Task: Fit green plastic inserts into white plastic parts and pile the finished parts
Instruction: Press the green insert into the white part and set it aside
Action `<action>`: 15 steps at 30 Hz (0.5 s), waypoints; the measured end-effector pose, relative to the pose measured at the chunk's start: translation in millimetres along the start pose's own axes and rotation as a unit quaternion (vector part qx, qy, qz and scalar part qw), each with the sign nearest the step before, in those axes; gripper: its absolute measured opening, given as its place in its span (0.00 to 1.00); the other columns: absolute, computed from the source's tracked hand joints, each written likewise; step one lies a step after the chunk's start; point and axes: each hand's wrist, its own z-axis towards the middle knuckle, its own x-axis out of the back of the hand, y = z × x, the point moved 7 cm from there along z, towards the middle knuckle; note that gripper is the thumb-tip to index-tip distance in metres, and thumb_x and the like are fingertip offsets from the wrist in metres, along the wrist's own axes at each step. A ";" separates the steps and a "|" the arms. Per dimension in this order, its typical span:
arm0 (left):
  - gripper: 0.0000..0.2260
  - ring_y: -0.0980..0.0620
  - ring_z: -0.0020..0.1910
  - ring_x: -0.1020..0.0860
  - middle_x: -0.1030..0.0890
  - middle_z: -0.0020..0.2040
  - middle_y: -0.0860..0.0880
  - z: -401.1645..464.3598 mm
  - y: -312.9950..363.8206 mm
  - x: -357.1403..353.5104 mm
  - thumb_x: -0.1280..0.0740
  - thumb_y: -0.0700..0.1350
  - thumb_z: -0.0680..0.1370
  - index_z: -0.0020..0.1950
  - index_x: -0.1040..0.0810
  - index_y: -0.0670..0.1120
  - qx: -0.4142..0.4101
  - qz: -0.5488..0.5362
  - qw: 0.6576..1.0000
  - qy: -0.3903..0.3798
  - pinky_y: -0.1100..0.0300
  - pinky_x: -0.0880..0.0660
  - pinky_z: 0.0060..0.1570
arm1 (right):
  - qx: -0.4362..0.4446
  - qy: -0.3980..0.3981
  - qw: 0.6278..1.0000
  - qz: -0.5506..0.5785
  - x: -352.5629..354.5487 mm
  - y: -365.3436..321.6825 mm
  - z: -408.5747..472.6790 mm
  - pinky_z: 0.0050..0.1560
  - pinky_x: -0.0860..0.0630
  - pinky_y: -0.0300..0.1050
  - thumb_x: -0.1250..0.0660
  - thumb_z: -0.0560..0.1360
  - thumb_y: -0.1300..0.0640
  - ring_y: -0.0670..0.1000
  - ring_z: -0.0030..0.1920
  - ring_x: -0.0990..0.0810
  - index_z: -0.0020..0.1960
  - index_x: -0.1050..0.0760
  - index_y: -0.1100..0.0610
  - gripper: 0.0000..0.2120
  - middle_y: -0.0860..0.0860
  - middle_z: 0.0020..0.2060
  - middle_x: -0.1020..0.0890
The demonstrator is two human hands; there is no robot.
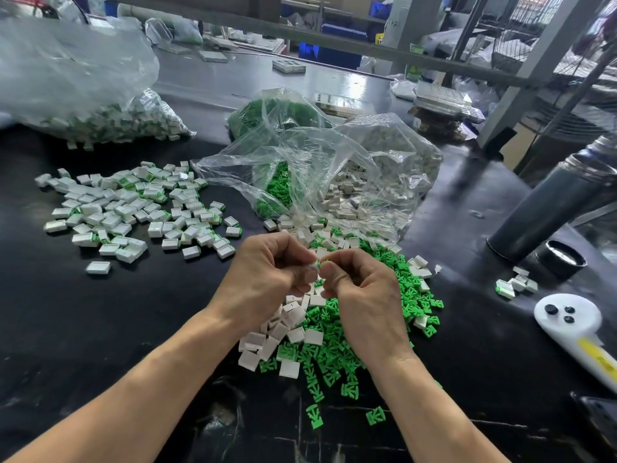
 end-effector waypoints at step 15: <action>0.06 0.50 0.35 0.17 0.15 0.40 0.41 -0.3 9.8 -4.6 0.26 0.31 0.75 0.49 0.18 0.38 -0.031 -0.039 0.999 0.010 0.61 0.18 0.36 | 0.038 0.026 0.995 0.093 6.4 -3.8 2.8 0.41 0.17 0.50 0.28 0.78 0.64 0.53 0.38 0.18 0.47 0.13 0.51 0.09 0.54 0.40 0.13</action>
